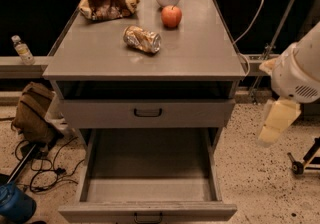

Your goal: Close middle drawer

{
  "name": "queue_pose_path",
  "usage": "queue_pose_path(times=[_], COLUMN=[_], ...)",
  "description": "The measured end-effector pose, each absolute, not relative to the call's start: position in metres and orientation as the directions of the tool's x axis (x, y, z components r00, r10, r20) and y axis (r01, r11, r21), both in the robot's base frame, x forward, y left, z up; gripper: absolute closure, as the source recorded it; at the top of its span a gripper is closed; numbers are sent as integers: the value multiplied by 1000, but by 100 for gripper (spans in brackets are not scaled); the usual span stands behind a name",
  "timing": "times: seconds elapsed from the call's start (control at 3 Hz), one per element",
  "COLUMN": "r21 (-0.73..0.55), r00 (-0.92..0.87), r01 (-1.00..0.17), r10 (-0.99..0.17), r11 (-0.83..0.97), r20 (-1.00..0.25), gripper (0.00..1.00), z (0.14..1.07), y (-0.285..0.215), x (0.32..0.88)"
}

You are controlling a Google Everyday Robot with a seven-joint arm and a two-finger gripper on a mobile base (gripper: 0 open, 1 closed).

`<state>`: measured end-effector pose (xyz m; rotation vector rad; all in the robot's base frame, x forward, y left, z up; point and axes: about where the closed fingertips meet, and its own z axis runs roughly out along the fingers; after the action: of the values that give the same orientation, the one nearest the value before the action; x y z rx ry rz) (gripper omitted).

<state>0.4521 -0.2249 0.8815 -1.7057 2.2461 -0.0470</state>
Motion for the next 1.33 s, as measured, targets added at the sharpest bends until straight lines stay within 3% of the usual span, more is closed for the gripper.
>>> queue_pose_path(times=[1.0, 1.33], r21=[-242, -133], r00=[-235, -267], r01=[-922, -930], r10=[-933, -881], r11=[304, 341], r20=[-274, -392], gripper=[0, 0], z=[859, 774], y=[-216, -187], x=[461, 441])
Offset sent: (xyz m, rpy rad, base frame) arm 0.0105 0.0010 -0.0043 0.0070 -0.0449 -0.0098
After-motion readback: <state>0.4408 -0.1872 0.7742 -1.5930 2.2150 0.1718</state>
